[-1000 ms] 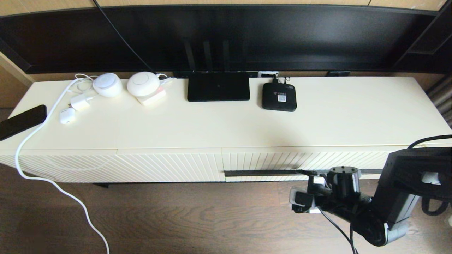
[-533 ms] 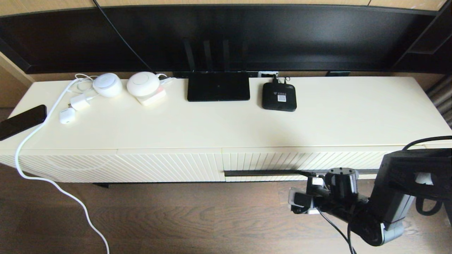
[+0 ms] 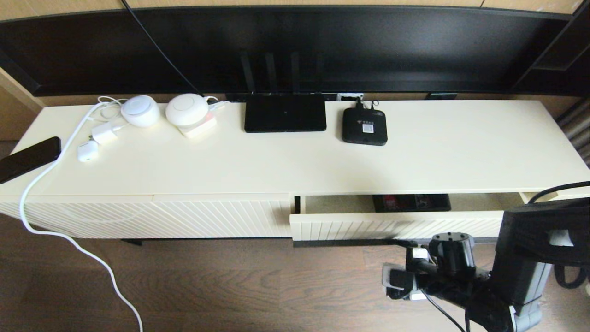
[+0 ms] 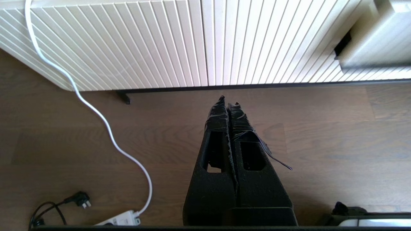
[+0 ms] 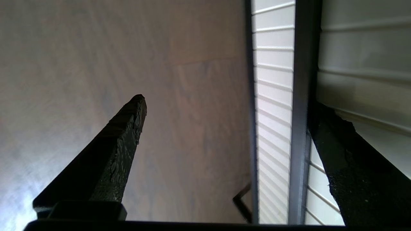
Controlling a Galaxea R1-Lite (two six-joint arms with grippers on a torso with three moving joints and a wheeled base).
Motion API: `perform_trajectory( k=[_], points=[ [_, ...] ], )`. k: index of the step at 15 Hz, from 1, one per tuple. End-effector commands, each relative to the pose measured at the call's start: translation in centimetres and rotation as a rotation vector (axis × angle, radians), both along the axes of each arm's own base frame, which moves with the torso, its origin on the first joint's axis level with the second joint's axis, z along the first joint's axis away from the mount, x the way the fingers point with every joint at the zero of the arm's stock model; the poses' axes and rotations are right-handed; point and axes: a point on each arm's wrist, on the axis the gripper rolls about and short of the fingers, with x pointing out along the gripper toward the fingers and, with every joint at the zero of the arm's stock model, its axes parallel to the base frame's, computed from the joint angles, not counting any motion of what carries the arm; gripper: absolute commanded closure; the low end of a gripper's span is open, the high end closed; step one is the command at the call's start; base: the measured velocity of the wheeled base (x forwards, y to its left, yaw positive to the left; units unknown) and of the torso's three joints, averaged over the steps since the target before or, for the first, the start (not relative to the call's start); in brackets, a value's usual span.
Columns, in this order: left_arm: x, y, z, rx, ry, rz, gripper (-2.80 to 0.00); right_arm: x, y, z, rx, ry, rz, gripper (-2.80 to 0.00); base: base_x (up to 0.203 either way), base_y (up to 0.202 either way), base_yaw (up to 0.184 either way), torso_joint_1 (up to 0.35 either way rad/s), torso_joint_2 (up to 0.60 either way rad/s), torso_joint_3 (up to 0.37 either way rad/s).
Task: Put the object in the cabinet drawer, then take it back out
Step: Open the drawer
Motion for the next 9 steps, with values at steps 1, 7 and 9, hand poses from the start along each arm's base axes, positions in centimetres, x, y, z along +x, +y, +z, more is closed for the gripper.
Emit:
perform_trajectory(
  k=[1,7,9],
  points=[
    [0.0,0.0,0.0,0.000,0.001,0.000,0.00,-0.8,-0.1,0.7,-0.002,-0.012,0.006,-2.80,0.000,0.000,0.000,0.000,0.00,0.000],
    [0.0,0.0,0.0,0.000,0.001,0.000,0.00,-4.1,-0.1,2.9,-0.002,-0.008,0.040,-2.80,0.000,0.000,0.000,0.000,0.00,0.000],
    [0.0,0.0,0.0,0.000,-0.001,0.000,0.00,-4.7,-0.2,4.5,0.013,-0.053,0.040,-2.80,0.000,0.000,0.000,0.000,0.00,0.000]
  ],
)
